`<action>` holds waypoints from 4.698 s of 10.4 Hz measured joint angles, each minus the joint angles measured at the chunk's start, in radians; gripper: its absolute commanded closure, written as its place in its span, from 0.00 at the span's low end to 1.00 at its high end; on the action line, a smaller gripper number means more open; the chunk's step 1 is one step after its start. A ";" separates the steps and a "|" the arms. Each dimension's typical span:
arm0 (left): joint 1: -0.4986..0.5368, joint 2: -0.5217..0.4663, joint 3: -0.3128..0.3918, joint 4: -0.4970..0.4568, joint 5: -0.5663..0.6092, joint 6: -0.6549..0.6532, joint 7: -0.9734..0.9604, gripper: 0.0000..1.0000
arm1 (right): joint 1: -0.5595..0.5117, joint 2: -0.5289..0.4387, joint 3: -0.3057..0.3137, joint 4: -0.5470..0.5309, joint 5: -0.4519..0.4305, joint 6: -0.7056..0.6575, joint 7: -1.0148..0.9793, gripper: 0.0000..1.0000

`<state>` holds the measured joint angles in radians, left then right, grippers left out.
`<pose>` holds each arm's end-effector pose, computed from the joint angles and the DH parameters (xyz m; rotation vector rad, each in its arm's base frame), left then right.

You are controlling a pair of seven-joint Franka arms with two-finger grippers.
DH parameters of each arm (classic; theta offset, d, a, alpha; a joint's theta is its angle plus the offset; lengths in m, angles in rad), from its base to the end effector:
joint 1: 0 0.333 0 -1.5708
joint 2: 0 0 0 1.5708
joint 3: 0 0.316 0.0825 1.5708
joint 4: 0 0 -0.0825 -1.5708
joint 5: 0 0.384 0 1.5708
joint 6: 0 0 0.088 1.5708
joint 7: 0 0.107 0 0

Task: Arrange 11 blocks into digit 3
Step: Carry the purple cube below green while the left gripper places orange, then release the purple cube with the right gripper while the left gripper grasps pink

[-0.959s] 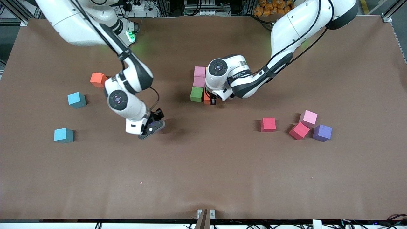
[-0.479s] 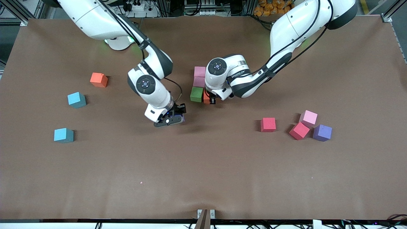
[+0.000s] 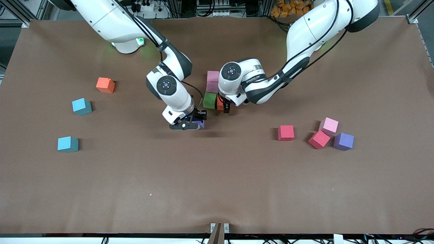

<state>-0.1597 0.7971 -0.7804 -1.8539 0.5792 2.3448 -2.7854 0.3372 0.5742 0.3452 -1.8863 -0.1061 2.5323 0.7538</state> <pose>0.4007 -0.4883 0.1882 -2.1882 -2.1855 0.1945 0.5089 0.3975 0.2264 -2.9807 0.0727 -0.0084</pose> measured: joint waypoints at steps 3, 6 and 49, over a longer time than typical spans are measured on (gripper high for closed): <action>0.012 -0.015 -0.007 0.002 0.000 0.000 0.001 0.00 | 0.045 0.019 -0.034 0.000 0.000 0.030 0.044 0.83; 0.100 -0.022 -0.098 -0.010 0.000 -0.002 0.012 0.00 | 0.088 0.030 -0.055 0.000 0.000 0.041 0.102 0.83; 0.656 -0.015 -0.135 -0.080 0.164 -0.139 0.517 0.03 | -0.112 -0.295 -0.263 -0.140 0.000 -0.191 -0.785 0.00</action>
<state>0.4967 0.7818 -0.9152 -1.9340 0.7431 2.2059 -2.2681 0.2255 0.2790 0.0824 -2.0267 -0.1062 2.3413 -0.0313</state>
